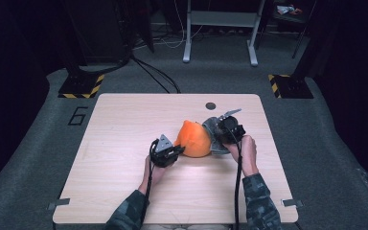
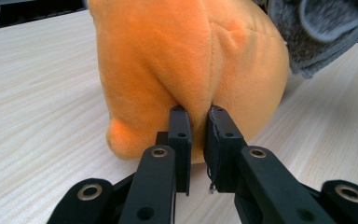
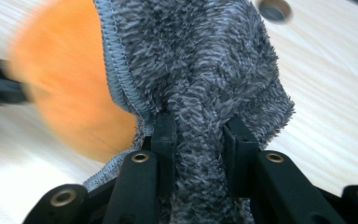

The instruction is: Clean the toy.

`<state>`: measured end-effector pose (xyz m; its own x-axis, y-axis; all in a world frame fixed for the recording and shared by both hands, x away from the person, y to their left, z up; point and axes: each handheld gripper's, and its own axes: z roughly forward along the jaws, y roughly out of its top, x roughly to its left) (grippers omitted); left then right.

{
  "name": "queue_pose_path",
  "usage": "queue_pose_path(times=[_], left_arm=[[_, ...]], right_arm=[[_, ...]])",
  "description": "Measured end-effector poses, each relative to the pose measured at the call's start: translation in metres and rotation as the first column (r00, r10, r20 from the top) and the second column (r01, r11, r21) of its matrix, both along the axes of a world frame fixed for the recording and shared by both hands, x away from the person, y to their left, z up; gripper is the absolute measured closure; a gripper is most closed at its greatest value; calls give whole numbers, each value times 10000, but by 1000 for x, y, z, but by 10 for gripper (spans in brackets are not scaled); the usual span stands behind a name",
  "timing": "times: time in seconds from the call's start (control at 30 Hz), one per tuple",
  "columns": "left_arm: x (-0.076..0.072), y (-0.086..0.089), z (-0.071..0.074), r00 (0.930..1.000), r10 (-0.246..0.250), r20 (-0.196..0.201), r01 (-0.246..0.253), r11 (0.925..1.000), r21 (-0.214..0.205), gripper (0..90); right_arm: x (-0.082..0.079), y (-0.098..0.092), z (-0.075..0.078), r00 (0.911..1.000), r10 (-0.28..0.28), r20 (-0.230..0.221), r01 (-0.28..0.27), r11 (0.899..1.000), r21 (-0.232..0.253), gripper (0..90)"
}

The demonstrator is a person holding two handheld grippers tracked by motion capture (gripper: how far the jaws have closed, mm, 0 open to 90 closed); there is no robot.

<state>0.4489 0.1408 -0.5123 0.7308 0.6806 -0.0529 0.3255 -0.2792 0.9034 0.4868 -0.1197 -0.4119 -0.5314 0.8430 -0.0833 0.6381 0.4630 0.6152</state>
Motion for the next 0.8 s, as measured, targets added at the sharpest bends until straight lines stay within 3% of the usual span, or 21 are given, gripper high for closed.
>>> queue_pose_path(times=[0.13, 0.27, 0.47, 0.63, 0.73, 0.8], left_arm=[[0, 0, -1, 9999, 90, 62, -90, 9999, -62, 811], [0, 1, 1, 9999, 82, 62, -82, 10000, -20, 783], [0, 2, 4, 9978, 451, 485, -457, 9989, 112, 590], [2, 1, 5, 9936, 729, 867, -762, 9965, 356, 491], [5, -3, 3, 9943, 519, 927, -573, 9967, 569, 490], [7, -5, 1, 9943, 412, 986, -474, 9970, 608, 542]], right_arm=[[1, 21, -1, 9980, 596, -223, -599, 9981, -162, 697], [6, 25, -12, 9983, 458, -365, -470, 9984, -326, 701], [8, 18, -14, 9982, 439, -413, -451, 9985, -295, 701], [10, 17, -15, 9983, 457, -371, -466, 9986, -237, 702], [11, 17, -16, 9980, 480, -423, -490, 9985, -240, 703], [11, 17, -16, 9978, 502, -430, -512, 9985, -217, 702]])
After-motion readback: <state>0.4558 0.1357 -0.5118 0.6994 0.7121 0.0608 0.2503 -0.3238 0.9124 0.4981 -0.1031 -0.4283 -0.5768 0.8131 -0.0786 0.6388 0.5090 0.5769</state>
